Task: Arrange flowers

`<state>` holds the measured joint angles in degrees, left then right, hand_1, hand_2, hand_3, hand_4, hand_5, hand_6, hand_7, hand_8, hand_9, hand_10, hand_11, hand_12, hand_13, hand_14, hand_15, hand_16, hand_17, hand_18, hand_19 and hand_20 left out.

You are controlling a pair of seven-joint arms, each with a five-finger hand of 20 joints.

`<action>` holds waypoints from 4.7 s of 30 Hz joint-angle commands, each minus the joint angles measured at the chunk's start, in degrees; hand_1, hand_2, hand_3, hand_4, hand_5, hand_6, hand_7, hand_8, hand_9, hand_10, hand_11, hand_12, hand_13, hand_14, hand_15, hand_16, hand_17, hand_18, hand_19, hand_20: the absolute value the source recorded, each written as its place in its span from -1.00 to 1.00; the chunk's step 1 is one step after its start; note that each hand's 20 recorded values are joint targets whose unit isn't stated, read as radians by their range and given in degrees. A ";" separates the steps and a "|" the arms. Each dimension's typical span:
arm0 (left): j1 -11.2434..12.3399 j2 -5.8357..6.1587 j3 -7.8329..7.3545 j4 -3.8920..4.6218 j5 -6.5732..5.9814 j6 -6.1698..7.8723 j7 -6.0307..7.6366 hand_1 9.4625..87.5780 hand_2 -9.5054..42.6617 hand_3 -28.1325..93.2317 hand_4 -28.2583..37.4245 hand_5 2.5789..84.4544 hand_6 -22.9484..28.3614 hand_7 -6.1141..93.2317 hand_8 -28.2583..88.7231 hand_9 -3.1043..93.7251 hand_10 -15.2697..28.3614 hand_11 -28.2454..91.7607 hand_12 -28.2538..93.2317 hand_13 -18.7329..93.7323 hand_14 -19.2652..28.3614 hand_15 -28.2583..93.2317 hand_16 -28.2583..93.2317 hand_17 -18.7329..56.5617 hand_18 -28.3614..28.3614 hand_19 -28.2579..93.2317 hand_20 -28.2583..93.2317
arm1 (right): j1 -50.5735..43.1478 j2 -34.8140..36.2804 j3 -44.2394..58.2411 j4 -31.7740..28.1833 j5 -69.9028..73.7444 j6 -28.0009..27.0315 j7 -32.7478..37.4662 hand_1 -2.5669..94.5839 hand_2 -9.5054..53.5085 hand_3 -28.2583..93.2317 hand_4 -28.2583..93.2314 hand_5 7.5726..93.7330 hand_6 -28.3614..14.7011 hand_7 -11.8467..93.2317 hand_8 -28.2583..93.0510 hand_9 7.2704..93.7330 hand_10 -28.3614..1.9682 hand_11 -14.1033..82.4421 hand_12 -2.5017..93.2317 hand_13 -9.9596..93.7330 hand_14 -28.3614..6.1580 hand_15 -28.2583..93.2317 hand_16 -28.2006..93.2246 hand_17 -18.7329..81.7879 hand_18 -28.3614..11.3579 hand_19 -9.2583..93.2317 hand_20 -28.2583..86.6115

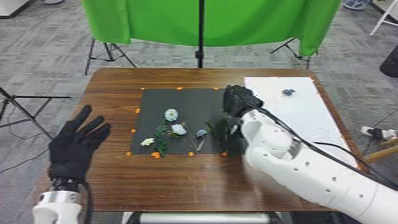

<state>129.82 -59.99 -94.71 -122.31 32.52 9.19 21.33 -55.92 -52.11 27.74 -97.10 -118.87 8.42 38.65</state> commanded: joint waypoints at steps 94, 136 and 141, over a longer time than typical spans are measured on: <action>-10.53 -2.93 6.25 6.09 2.18 -3.97 -7.19 -0.71 -0.33 0.73 -1.00 -0.22 0.12 -0.66 -0.69 -0.24 0.56 -0.19 -0.37 -0.25 0.99 0.24 -0.66 -0.68 1.00 0.29 -0.01 | 4.22 8.10 -0.41 7.53 -6.16 0.20 3.42 0.21 -1.00 0.54 -1.00 0.88 0.55 -0.50 -0.53 1.00 0.54 -0.42 -0.27 0.63 0.51 0.53 -0.13 -0.11 -0.53 0.82 0.27; -8.79 -5.05 4.63 6.03 5.57 -5.71 -10.87 -0.71 -0.32 0.73 -1.00 -0.20 0.10 -0.65 -0.69 -0.24 0.56 -0.19 -0.37 -0.25 0.98 0.25 -0.66 -0.67 1.00 0.28 0.02 | -30.85 11.45 29.67 -19.81 5.39 2.52 -5.92 -0.31 -1.00 0.65 -1.00 0.34 0.32 -0.52 -0.74 0.46 0.10 0.02 -0.60 0.28 -0.02 0.68 -0.29 -0.33 -0.74 0.62 0.34; -8.76 -4.61 4.82 5.90 5.03 -5.22 -10.15 -0.70 -0.33 0.72 -1.00 -0.18 0.08 -0.66 -0.69 -0.24 0.55 -0.19 -0.37 -0.25 0.98 0.25 -0.66 -0.67 1.00 0.28 0.02 | -33.12 10.80 34.14 -19.03 13.22 4.74 -10.97 -0.34 -1.00 0.68 -1.00 0.31 0.34 -0.50 -0.74 0.39 0.06 -0.05 -0.62 0.21 -0.05 0.66 -0.30 -0.37 -0.76 0.61 0.35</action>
<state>120.29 -64.46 -89.87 -116.52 37.16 4.20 11.32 -86.99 -41.64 57.11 -117.15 -112.48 11.22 32.82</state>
